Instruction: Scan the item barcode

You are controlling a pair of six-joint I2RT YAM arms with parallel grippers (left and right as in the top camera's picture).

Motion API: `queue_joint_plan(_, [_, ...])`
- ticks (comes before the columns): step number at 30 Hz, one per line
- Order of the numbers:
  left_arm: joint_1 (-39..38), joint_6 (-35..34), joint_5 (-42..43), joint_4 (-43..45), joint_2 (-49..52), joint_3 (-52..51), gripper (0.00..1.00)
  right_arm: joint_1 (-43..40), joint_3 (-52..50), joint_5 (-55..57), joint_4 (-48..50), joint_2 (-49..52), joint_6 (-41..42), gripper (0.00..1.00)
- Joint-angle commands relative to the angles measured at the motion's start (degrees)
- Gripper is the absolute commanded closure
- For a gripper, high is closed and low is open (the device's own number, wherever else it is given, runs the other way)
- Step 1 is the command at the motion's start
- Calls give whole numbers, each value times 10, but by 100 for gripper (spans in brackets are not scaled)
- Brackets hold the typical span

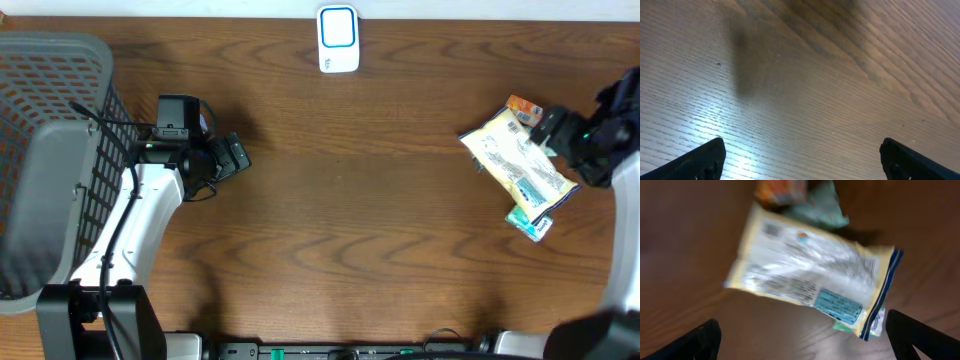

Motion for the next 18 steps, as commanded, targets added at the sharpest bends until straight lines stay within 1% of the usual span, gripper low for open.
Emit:
queue_joint_plan(1, [2, 3, -6, -1, 1, -4, 2, 30, 40, -52, -12, -66, -38, 1])
queue_joint_plan(3, [2, 3, -6, -1, 1, -4, 2, 55, 41, -116, -8, -96, -64, 1])
queue_joint_plan(4, [2, 3, -6, -1, 1, -4, 2, 80, 41, -163, -5, -115, -88, 1])
queue_joint_plan(7, [2, 3, -6, -1, 1, -4, 2, 132, 41, -207, -7, -138, -127, 1])
queue_joint_plan(12, [2, 3, -6, -1, 1, -4, 2, 226, 41, -211, -14, -154, -130, 1])
queue_joint_plan(15, [2, 3, -6, -1, 1, -4, 2, 264, 41, -210, -20, -153, -131, 1])
queue_joint_plan(18, [2, 3, -6, -1, 1, -4, 2, 282, 41, -211, -21, -153, -131, 1])
